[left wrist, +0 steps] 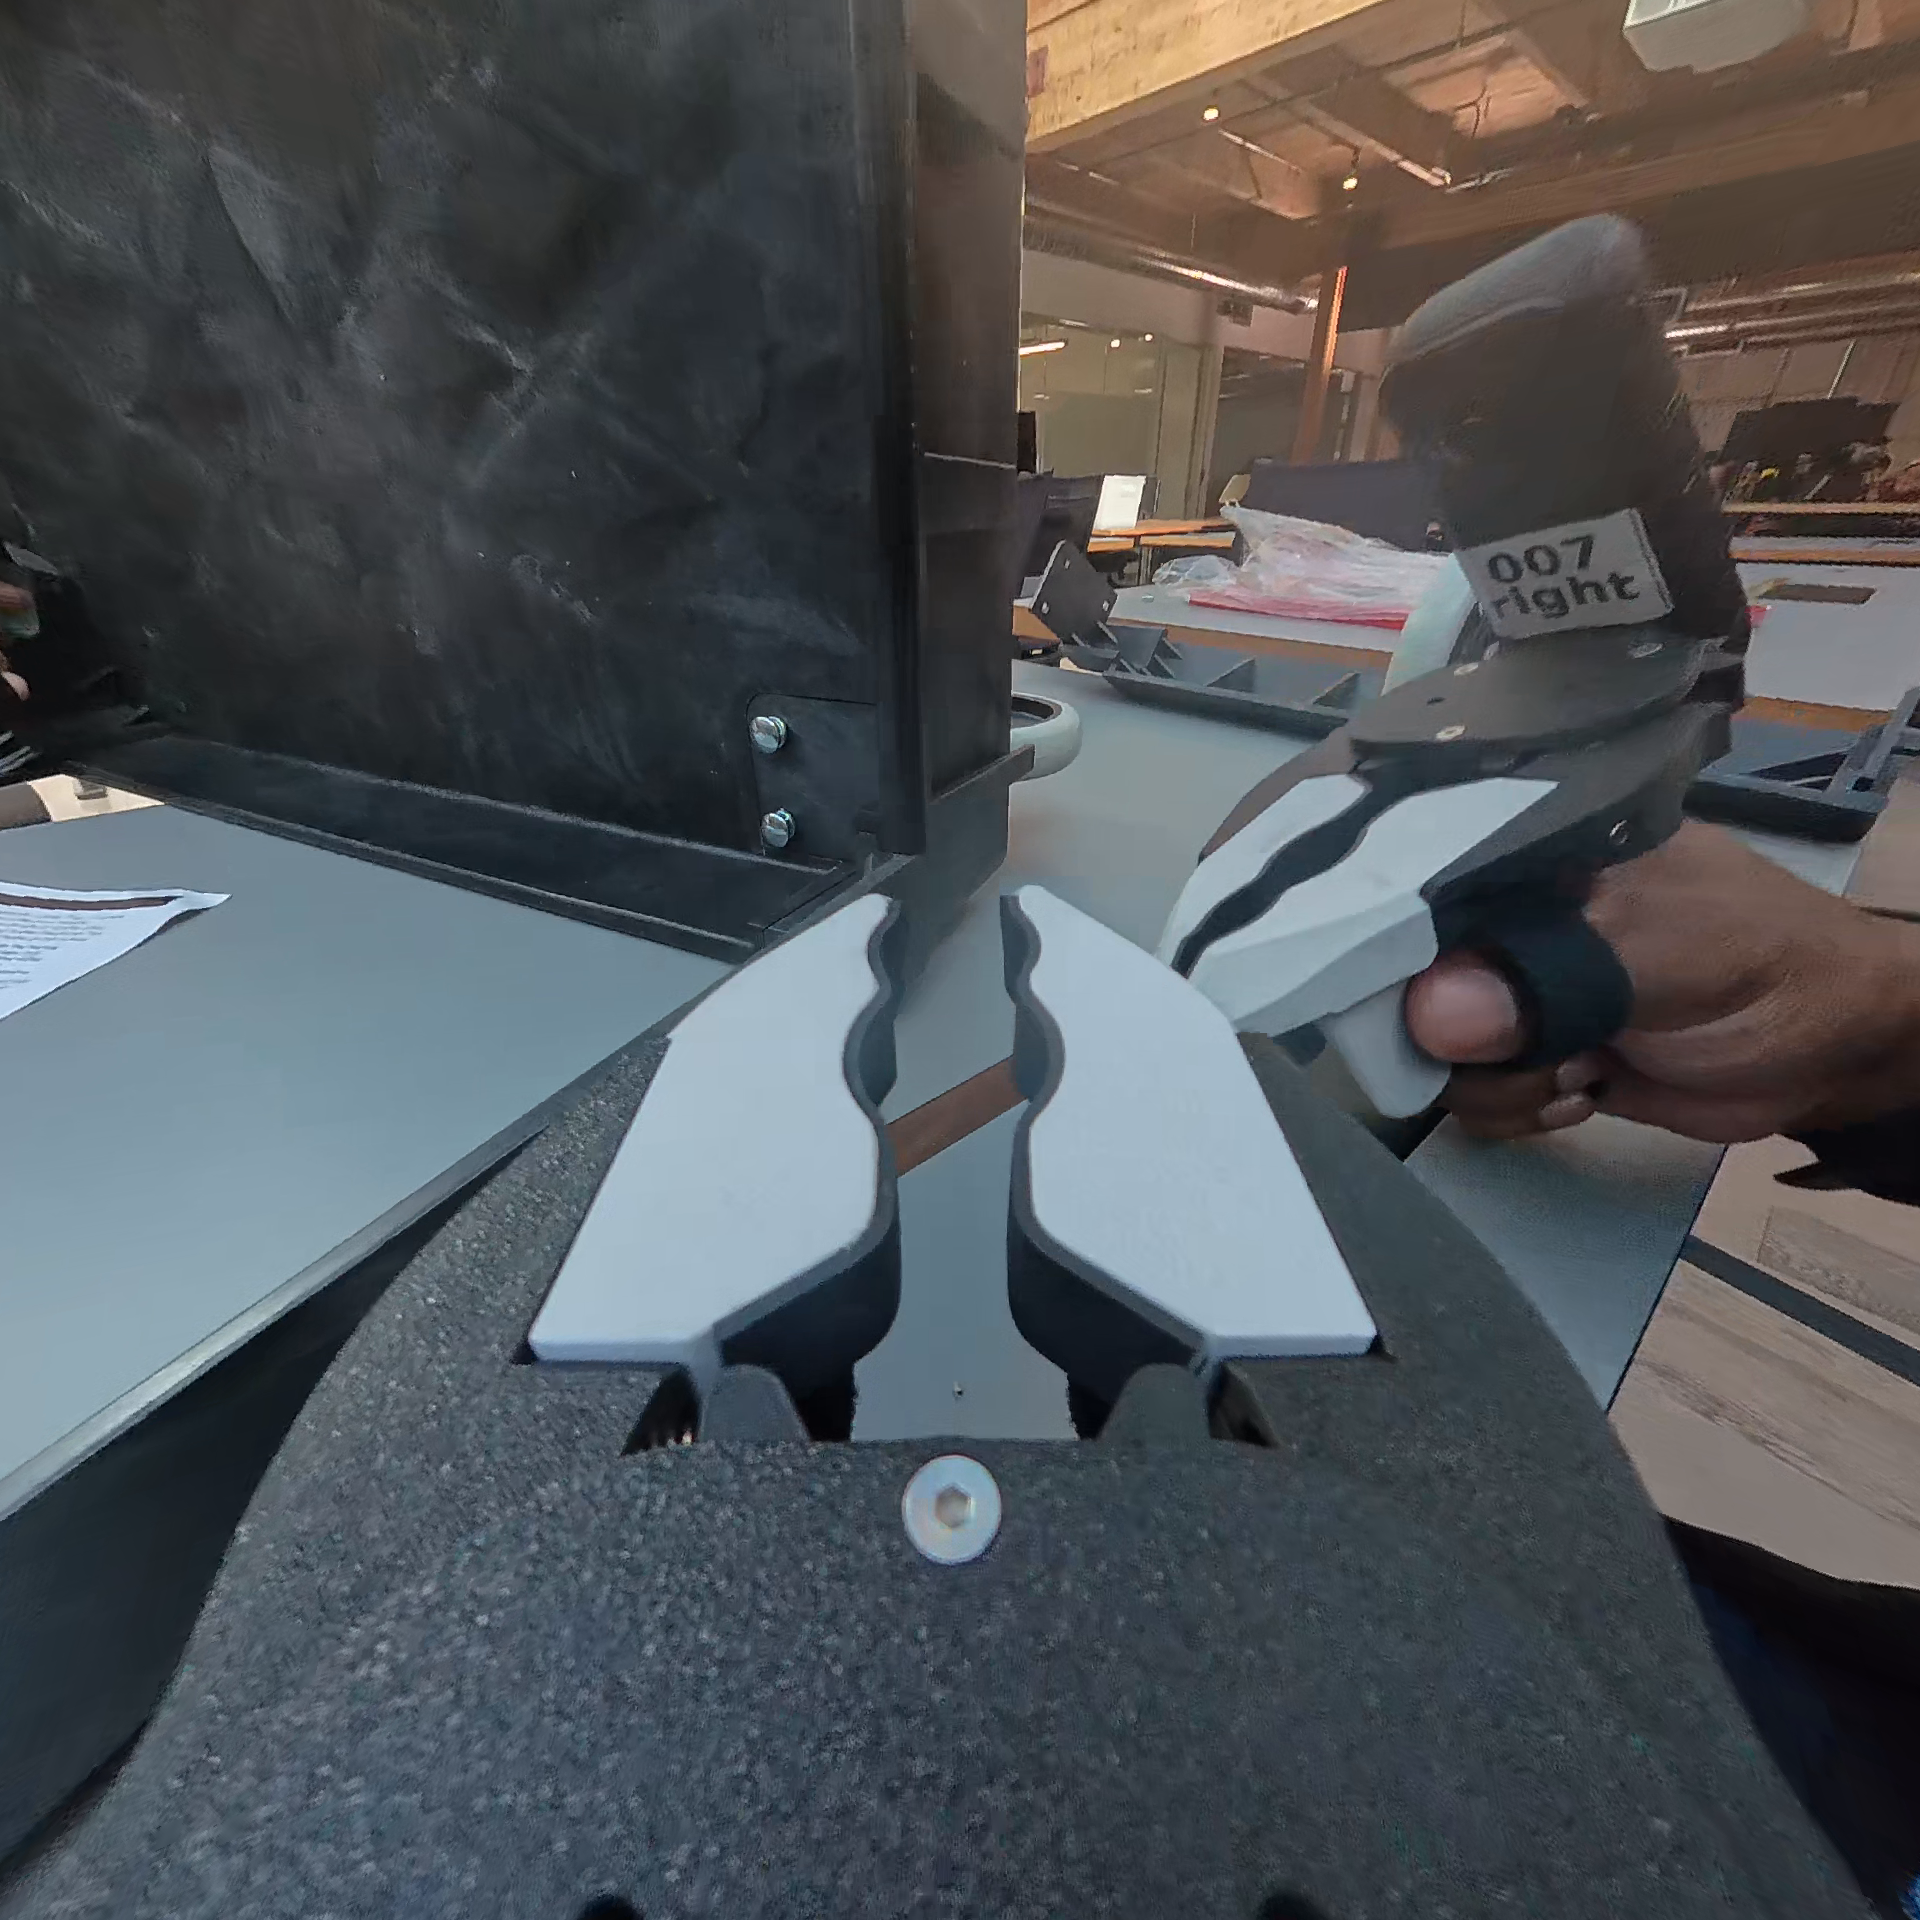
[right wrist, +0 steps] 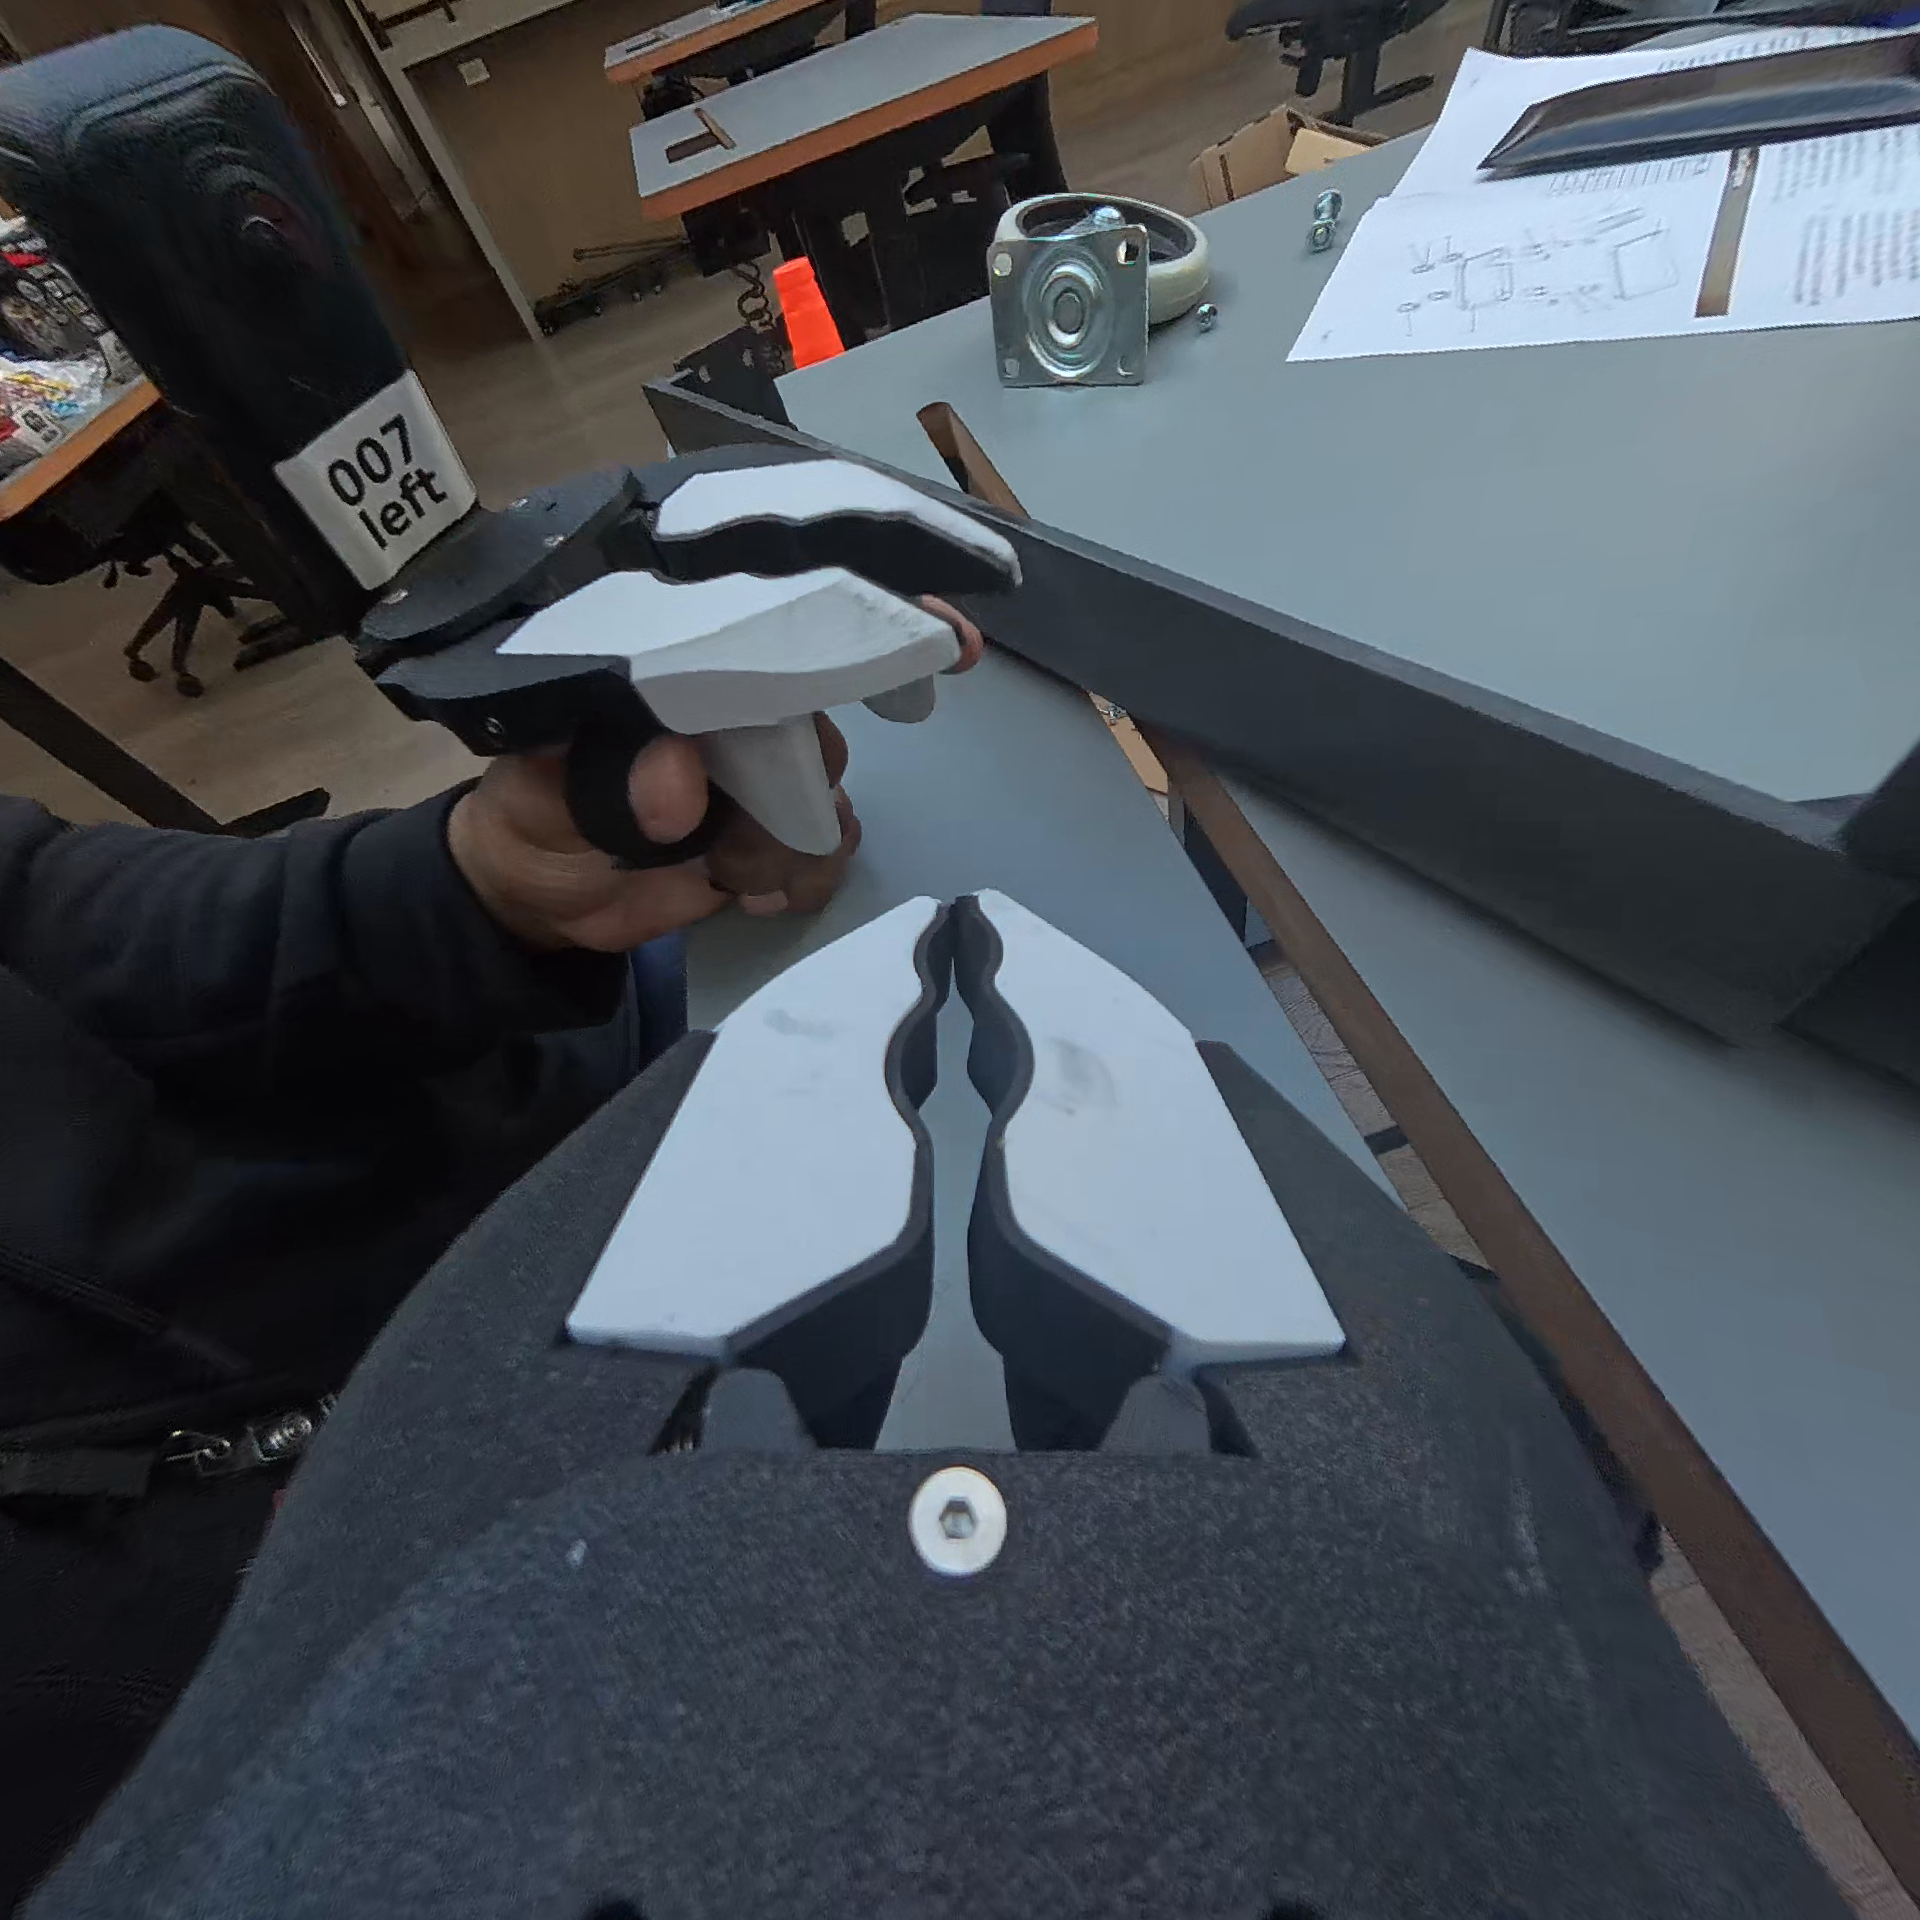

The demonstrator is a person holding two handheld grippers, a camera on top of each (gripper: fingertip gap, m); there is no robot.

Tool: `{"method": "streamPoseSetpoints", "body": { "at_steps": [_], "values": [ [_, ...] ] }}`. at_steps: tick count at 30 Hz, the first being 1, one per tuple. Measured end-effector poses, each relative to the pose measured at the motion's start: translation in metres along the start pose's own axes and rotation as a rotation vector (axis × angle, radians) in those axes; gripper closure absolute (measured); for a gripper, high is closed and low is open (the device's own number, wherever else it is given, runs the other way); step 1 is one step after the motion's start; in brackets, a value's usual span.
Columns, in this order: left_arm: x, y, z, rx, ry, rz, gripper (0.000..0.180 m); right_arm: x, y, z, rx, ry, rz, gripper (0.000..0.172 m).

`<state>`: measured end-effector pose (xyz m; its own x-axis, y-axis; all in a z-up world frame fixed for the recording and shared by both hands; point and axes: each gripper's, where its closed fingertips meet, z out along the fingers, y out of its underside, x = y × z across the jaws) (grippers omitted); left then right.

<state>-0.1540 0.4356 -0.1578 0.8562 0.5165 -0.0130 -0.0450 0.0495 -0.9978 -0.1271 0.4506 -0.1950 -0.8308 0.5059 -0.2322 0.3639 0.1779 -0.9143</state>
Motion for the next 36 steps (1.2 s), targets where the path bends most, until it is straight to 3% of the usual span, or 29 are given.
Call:
{"method": "streamPoseSetpoints", "body": {
  "at_steps": [4,13,25,29,36],
  "values": [
    [-0.003,-0.017,-0.013,0.15,0.02,-0.044,0.163,0.002,0.011,0.015,-0.009,0.051,0.038,0.172],
    [-0.024,-0.039,-0.039,0.378,0.181,-0.387,0.164,0.012,0.028,0.026,-0.144,0.263,-0.121,0.172],
    [-0.008,-0.044,-0.066,0.382,0.412,-0.492,0.166,0.027,0.048,0.037,-0.35,0.45,-0.231,0.172],
    [-0.005,-0.045,-0.093,0.354,0.47,-0.445,0.166,0.026,0.051,0.042,-0.401,0.493,-0.328,0.172],
    [-0.042,-0.043,-0.148,0.277,0.458,-0.303,0.165,0.029,0.047,0.048,-0.399,0.494,-0.289,0.172]
  ]
}}
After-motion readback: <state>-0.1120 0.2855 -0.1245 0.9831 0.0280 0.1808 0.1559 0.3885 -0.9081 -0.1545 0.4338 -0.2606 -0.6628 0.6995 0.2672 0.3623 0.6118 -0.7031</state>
